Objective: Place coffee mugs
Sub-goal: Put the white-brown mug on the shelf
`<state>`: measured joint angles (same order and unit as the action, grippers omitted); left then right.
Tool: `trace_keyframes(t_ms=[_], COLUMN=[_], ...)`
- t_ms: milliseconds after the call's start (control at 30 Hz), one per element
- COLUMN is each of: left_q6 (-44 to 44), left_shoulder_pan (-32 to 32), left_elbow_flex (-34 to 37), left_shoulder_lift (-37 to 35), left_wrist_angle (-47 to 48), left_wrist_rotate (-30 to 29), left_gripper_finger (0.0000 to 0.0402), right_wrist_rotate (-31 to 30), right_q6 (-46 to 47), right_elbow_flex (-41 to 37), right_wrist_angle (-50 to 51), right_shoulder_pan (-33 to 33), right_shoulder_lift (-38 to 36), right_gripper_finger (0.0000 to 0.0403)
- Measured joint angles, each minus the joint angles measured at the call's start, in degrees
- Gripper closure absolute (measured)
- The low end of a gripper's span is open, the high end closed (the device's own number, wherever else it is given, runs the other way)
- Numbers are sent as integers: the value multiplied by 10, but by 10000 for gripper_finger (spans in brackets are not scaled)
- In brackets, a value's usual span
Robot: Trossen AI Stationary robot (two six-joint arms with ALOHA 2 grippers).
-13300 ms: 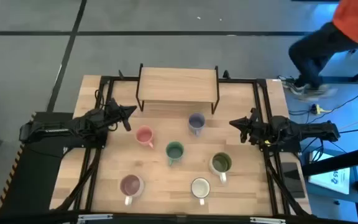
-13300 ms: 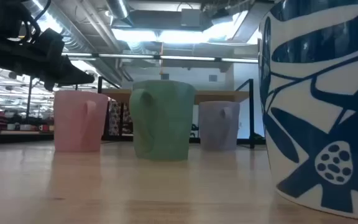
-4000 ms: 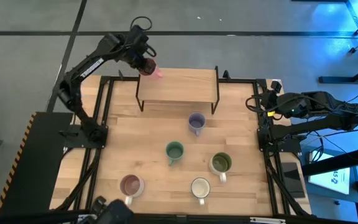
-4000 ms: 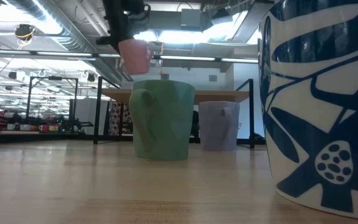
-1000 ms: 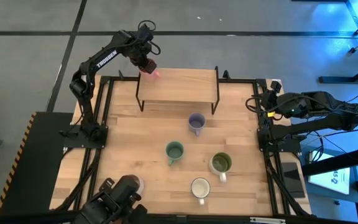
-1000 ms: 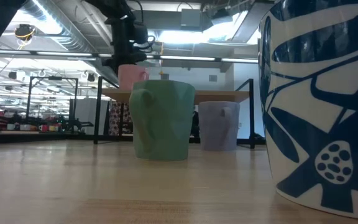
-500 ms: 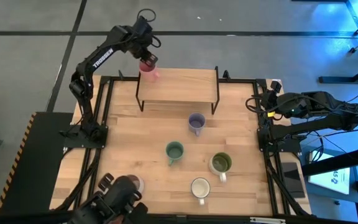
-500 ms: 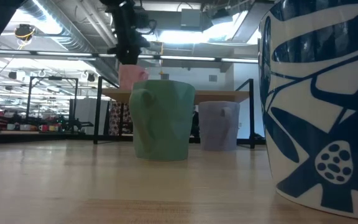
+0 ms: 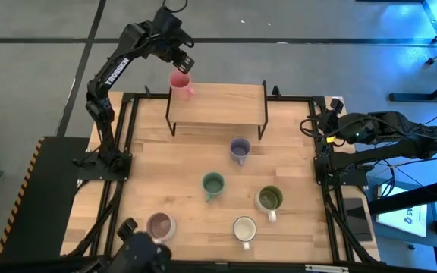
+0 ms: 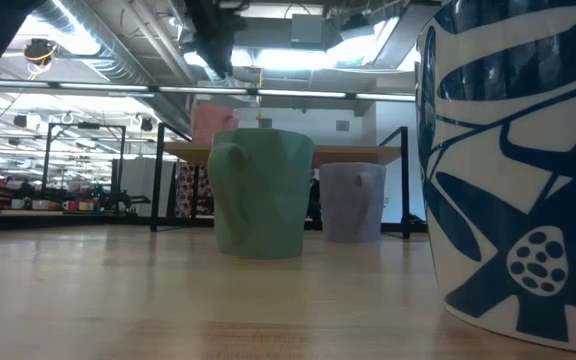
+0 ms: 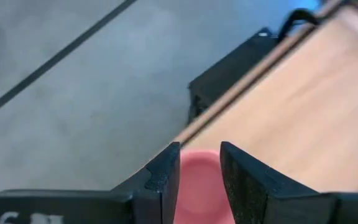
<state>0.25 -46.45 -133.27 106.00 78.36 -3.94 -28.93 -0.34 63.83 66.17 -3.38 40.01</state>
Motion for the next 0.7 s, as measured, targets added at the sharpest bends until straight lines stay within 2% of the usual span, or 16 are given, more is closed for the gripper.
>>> trace_keyframes(t_ms=[67,167,300,400,533,700], left_q6=[0,3,2,2,-22,-71], left_shoulder_pan=[16,41,83,132,212,325], left_elbow_flex=[-18,-4,-4,-4,3,3], left_shoulder_lift=[-4,-31,-53,-69,-92,-100], left_wrist_angle=[13,27,81,123,118,117], left_wrist_rotate=[25,81,121,154,201,166], left_gripper_finger=[292,292,292,292,292,292], right_wrist_rotate=[0,0,-1,-1,-1,-2], right_q6=[0,0,0,0,0,0], right_elbow_flex=[0,0,0,0,0,0], right_wrist_angle=[0,0,0,0,0,0], right_shoulder_pan=[0,0,0,0,0,0], right_shoulder_lift=[0,0,0,0,0,0], right_gripper_finger=[210,210,210,210,210,210])
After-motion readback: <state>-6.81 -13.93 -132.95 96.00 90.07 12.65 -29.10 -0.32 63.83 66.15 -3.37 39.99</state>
